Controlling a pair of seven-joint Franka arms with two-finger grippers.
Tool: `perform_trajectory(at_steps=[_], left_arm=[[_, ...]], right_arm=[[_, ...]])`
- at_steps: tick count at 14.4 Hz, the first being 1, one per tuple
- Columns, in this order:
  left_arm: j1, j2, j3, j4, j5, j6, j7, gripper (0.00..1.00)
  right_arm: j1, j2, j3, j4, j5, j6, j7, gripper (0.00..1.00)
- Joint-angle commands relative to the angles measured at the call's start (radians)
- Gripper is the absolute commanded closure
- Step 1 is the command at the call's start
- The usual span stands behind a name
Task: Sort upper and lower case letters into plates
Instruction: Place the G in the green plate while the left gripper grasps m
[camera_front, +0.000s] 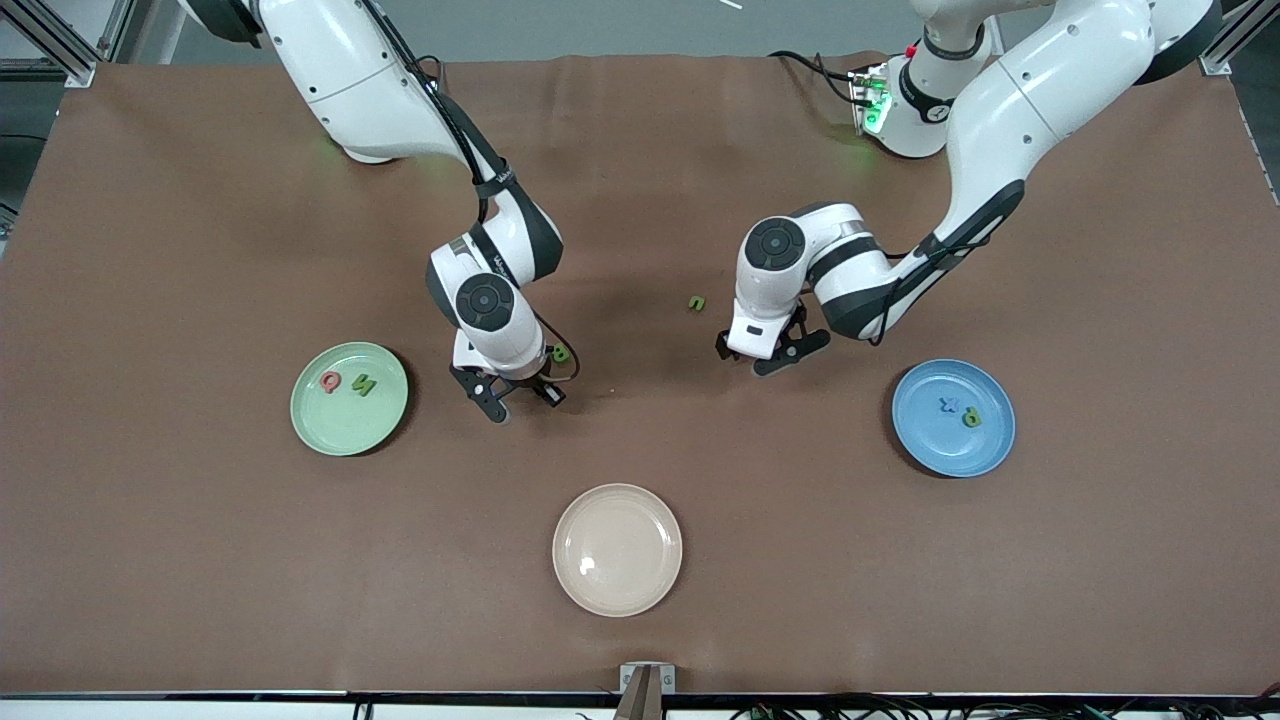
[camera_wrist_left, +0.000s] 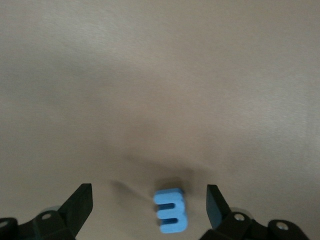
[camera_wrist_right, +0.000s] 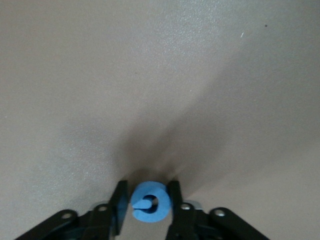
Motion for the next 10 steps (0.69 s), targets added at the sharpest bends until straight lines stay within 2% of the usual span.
perform_trajectory(at_steps=[1, 3, 4, 7, 10], left_arm=[[0.001, 0.009, 0.003, 0.013, 0.018, 0.029, -0.017, 0.00], [0.001, 0.011, 0.003, 0.013, 0.018, 0.033, -0.023, 0.01], [-0.001, 0.012, 0.003, 0.017, 0.018, 0.034, -0.025, 0.02], [-0.001, 0.026, 0.003, 0.023, 0.017, 0.034, -0.037, 0.03], [-0.004, 0.032, 0.003, 0.022, 0.017, 0.034, -0.039, 0.11]], right_arm=[[0.016, 0.005, -0.009, -0.005, 0.014, -0.001, 0.029, 0.81], [0.013, 0.005, -0.009, -0.005, 0.014, -0.003, 0.030, 0.97], [0.010, 0.005, -0.009, -0.005, 0.014, -0.004, 0.027, 0.99], [-0.028, -0.028, -0.012, -0.004, 0.011, -0.059, -0.020, 1.00], [-0.115, -0.111, -0.012, -0.009, 0.011, -0.177, -0.178, 1.00]])
